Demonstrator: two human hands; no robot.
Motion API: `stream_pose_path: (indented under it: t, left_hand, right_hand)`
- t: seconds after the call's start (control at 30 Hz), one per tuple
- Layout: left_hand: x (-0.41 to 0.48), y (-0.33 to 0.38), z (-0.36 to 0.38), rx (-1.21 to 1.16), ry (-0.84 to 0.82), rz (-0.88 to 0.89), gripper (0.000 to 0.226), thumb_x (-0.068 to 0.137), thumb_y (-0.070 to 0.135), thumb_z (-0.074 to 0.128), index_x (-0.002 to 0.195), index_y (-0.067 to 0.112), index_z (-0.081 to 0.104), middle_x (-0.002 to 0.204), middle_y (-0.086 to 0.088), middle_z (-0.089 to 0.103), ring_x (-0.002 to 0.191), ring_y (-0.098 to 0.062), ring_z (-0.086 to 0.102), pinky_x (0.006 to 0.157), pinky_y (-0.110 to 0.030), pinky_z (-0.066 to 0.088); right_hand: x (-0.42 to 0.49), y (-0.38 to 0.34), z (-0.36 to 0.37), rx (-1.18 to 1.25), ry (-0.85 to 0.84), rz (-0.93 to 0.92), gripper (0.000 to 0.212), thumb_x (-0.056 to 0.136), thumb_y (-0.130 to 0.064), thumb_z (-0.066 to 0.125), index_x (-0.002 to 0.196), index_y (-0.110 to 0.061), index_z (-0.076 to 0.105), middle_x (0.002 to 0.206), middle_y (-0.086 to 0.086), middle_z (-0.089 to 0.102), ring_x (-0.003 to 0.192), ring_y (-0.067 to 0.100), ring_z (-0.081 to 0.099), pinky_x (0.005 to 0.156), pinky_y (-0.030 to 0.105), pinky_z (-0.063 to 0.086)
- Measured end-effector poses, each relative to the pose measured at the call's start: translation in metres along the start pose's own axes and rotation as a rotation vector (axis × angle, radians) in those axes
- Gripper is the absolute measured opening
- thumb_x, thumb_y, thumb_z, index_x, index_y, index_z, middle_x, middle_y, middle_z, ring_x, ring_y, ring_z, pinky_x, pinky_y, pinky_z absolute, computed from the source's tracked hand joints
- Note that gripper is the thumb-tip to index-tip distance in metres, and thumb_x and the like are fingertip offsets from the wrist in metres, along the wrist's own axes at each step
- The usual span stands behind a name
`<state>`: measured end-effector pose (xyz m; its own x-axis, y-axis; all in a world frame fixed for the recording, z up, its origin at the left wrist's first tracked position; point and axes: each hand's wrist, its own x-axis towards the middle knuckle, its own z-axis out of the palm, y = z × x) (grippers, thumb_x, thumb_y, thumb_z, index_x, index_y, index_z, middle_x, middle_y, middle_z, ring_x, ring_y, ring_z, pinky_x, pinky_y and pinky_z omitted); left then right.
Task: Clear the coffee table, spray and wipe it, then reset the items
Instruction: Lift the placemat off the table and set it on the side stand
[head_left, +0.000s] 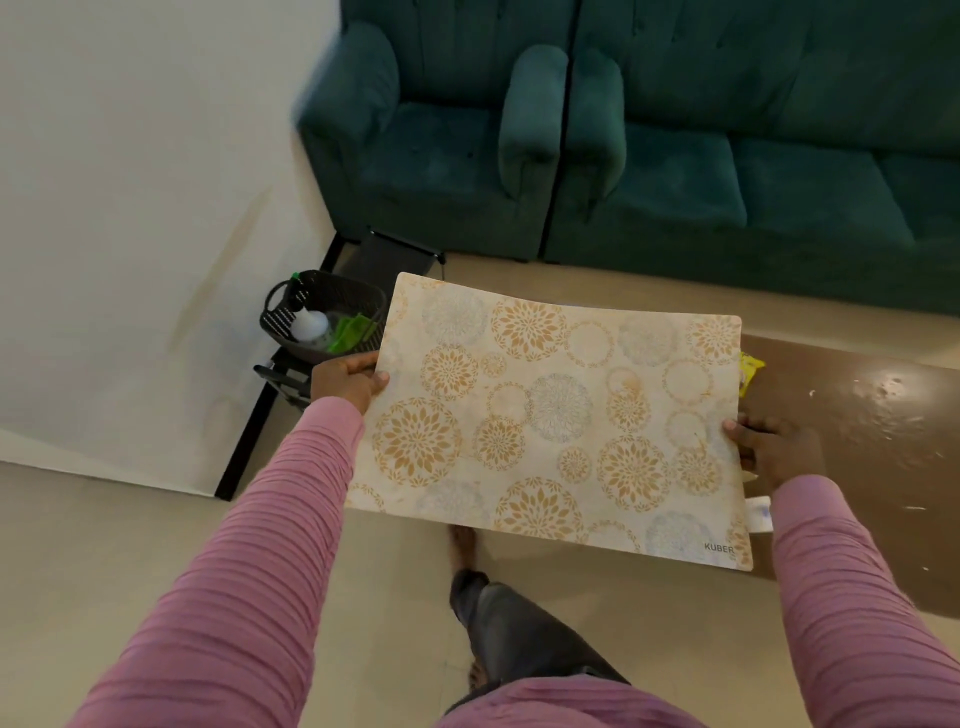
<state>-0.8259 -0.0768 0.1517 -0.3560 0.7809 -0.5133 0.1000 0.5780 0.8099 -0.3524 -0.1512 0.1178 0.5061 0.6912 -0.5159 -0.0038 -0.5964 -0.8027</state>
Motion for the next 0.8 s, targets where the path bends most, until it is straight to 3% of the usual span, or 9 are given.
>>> stream_pose_path:
  t: [0.13, 0.2, 0.27, 0.33, 0.4, 0.53, 0.7, 0.8]
  left_hand:
    - [0.048, 0.026, -0.018, 0.063, 0.038, 0.013, 0.031, 0.087, 0.002, 0.068, 0.118, 0.008, 0.066, 0.100, 0.000, 0.063, 0.068, -0.008, 0.056, 0.081, -0.023, 0.044]
    - [0.071, 0.039, -0.027, 0.093, 0.048, -0.007, 0.031, 0.086, 0.001, 0.069, 0.116, 0.007, 0.067, 0.104, -0.001, 0.066, 0.072, -0.012, 0.060, 0.083, -0.026, 0.047]
    - [0.094, 0.052, -0.039, 0.125, 0.055, -0.012, 0.031, 0.084, 0.002, 0.072, 0.114, 0.009, 0.069, 0.111, -0.007, 0.070, 0.087, -0.021, 0.065, 0.091, -0.033, 0.052]
    - [0.117, 0.065, -0.049, 0.152, 0.072, -0.003, 0.033, 0.082, 0.005, 0.074, 0.114, 0.012, 0.071, 0.115, -0.009, 0.069, 0.098, -0.025, 0.066, 0.098, -0.037, 0.051]
    - [0.139, 0.078, -0.059, 0.169, 0.088, -0.008, 0.034, 0.082, 0.005, 0.074, 0.114, 0.013, 0.071, 0.115, -0.008, 0.069, 0.099, -0.025, 0.066, 0.099, -0.039, 0.051]
    - [0.178, 0.101, -0.077, 0.130, 0.119, -0.022, 0.031, 0.082, 0.004, 0.074, 0.112, 0.013, 0.071, 0.109, -0.006, 0.071, 0.090, -0.022, 0.067, 0.093, -0.034, 0.053]
    - [0.229, 0.127, -0.094, 0.187, 0.127, 0.010, 0.031, 0.083, 0.005, 0.073, 0.113, 0.012, 0.071, 0.104, -0.004, 0.069, 0.082, -0.015, 0.063, 0.081, -0.022, 0.048]
    - [0.270, 0.141, -0.105, 0.187, 0.114, 0.022, 0.029, 0.083, 0.004, 0.073, 0.111, 0.012, 0.071, 0.099, -0.004, 0.070, 0.070, -0.007, 0.060, 0.069, -0.018, 0.047]
  right_hand:
    - [0.028, -0.013, 0.050, -0.009, -0.010, 0.013, 0.014, 0.081, -0.008, 0.072, 0.094, -0.011, 0.070, 0.098, 0.015, 0.069, 0.080, 0.029, 0.066, 0.086, 0.048, 0.054]
    - [0.033, -0.027, 0.075, -0.008, -0.016, 0.048, 0.016, 0.082, -0.008, 0.070, 0.098, -0.009, 0.069, 0.092, 0.011, 0.069, 0.068, 0.023, 0.068, 0.078, 0.041, 0.057]
    - [0.039, -0.041, 0.101, -0.001, -0.019, 0.057, 0.015, 0.084, -0.007, 0.068, 0.099, -0.009, 0.066, 0.085, 0.009, 0.066, 0.056, 0.018, 0.066, 0.052, 0.022, 0.055]
    - [0.046, -0.057, 0.126, 0.004, -0.036, 0.061, 0.022, 0.084, -0.005, 0.067, 0.106, -0.002, 0.064, 0.080, 0.009, 0.063, 0.052, 0.018, 0.063, 0.039, 0.018, 0.048]
    - [0.057, -0.070, 0.149, -0.026, -0.035, 0.081, 0.026, 0.084, -0.004, 0.068, 0.109, -0.001, 0.063, 0.082, 0.011, 0.064, 0.052, 0.019, 0.063, 0.038, 0.019, 0.049]
    - [0.074, -0.105, 0.192, 0.002, -0.040, 0.079, 0.030, 0.083, -0.003, 0.069, 0.112, 0.002, 0.062, 0.099, 0.018, 0.066, 0.073, 0.022, 0.062, 0.047, 0.020, 0.055]
    - [0.084, -0.138, 0.240, -0.034, -0.046, 0.079, 0.026, 0.083, -0.007, 0.070, 0.107, -0.003, 0.064, 0.086, 0.012, 0.067, 0.055, 0.018, 0.067, 0.055, 0.028, 0.059]
    - [0.083, -0.155, 0.273, 0.008, -0.029, 0.098, 0.015, 0.084, -0.004, 0.068, 0.097, -0.008, 0.063, 0.083, 0.010, 0.065, 0.059, 0.018, 0.064, 0.047, 0.023, 0.056]
